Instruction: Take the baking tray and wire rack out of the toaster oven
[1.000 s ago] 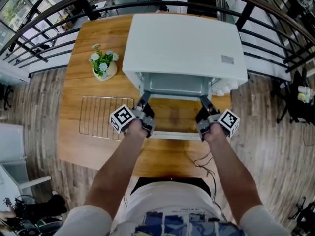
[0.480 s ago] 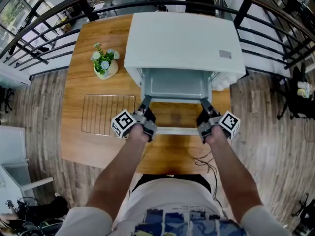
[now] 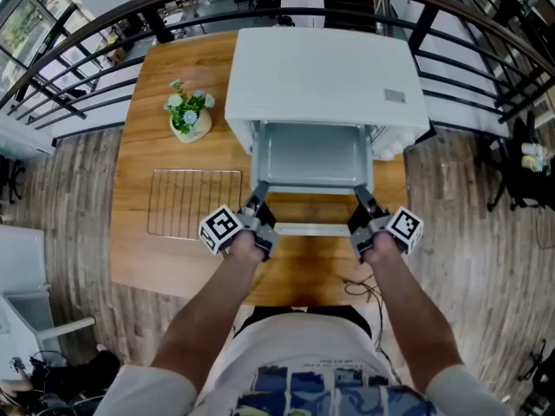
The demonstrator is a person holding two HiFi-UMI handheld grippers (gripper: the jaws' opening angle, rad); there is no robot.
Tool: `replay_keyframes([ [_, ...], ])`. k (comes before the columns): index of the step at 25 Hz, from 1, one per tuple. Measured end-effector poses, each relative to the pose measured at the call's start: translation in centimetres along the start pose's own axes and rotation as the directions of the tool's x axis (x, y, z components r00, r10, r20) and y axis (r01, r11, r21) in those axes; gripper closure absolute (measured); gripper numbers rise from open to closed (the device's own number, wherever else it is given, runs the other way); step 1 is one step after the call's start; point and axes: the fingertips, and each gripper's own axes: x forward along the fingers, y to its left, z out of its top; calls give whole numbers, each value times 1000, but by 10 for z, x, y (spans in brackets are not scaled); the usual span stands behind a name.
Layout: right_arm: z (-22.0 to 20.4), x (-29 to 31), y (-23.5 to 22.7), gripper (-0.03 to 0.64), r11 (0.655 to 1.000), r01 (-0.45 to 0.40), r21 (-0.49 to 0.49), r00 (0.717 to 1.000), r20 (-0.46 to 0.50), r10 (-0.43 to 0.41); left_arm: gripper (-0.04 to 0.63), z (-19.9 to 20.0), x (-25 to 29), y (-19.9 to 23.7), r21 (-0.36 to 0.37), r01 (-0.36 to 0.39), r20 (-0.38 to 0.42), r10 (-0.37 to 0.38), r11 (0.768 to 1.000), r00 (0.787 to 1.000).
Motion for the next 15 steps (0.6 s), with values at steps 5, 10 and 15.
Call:
replay_keyframes([
  [5,-8,-11,0,561,1000,-3,-3,1000,0,3,541,-4,-10,-1,-1,2,-2,-2,1000,1000],
  [10,-15,-22,-1,563,1000,6,0,1000,5,-6,541,-10,-24,0,-9,-11,-11,11,1000,1000],
  [15,-21,-32,-4,565,1000,16,1,1000,4,-16,541,-17,-35,0,-15,-7,-18,7,1000,1000],
])
